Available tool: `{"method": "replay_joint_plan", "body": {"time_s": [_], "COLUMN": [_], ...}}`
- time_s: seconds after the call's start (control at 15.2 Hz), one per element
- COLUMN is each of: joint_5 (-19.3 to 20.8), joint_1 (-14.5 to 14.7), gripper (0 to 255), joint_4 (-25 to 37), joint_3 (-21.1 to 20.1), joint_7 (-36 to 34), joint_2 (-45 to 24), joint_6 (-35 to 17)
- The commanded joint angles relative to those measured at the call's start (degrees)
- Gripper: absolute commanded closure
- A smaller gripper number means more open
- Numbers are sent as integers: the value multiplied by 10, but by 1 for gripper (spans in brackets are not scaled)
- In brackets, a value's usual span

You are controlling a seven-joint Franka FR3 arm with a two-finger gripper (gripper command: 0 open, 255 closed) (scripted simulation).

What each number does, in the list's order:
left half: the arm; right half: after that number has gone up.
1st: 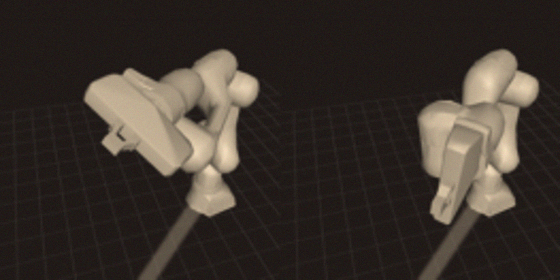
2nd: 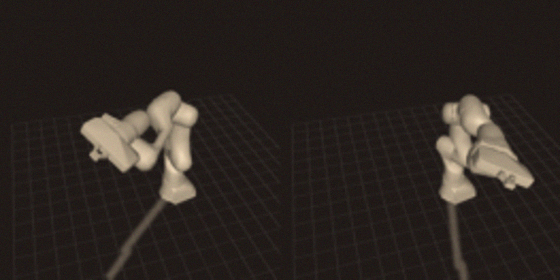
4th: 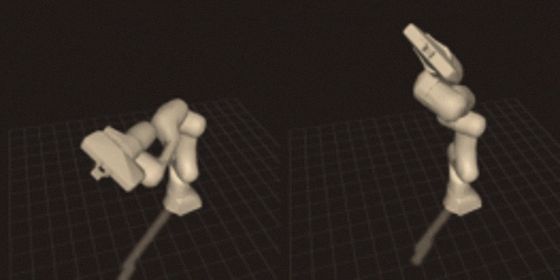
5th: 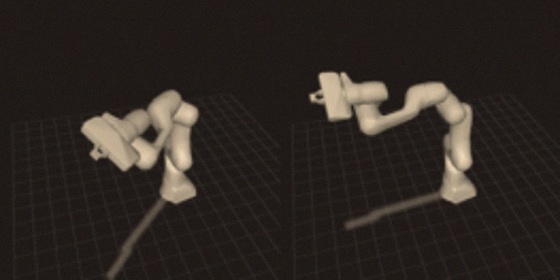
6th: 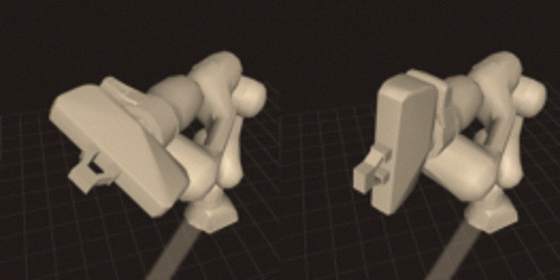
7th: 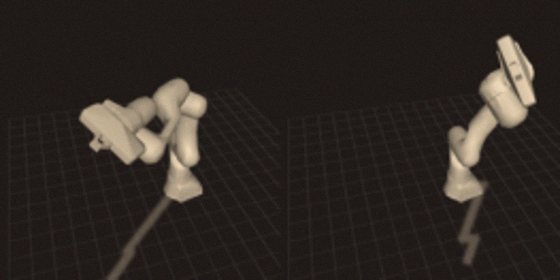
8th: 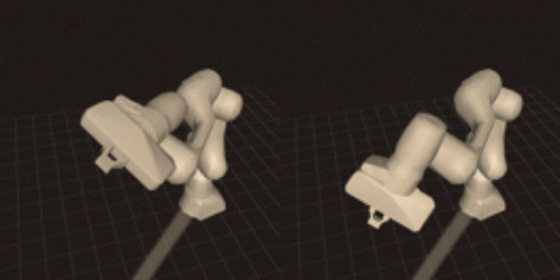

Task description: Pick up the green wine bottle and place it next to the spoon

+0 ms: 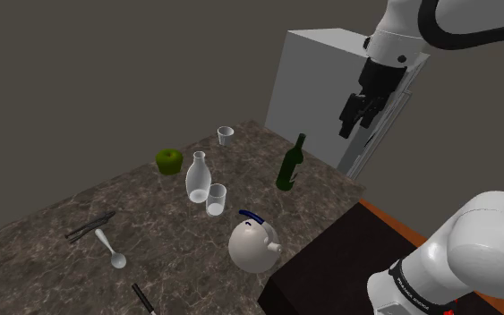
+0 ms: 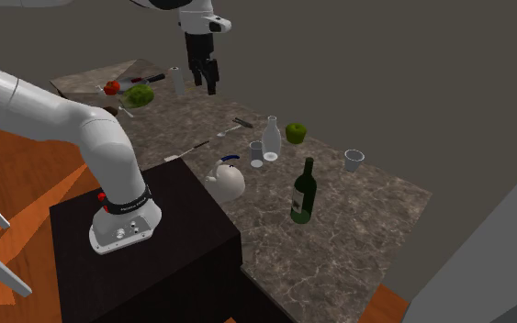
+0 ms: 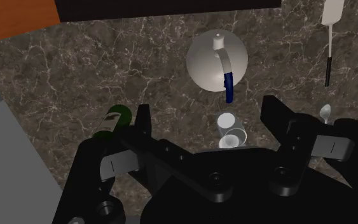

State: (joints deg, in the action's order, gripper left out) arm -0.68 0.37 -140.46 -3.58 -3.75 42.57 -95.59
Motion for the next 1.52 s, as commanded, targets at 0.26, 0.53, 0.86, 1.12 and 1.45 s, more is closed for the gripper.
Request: {"method": "replay_joint_plan", "body": {"time_s": [0.26,0.53,0.86,1.12,1.45], "joint_5": [15,26,30,24,0], "joint_1": [-17,-32,-48,-58,-69], "gripper": [0,0,0,0,0], "joint_4": [-11,-10,9,39,92], "joint_3": [26,52,82,106,130], "joint_7": [23,45,74,101,140], "joint_2": [-54,-119,-211,-291,-395], "joint_6": [-73,-144,-225,-282,-339]}}
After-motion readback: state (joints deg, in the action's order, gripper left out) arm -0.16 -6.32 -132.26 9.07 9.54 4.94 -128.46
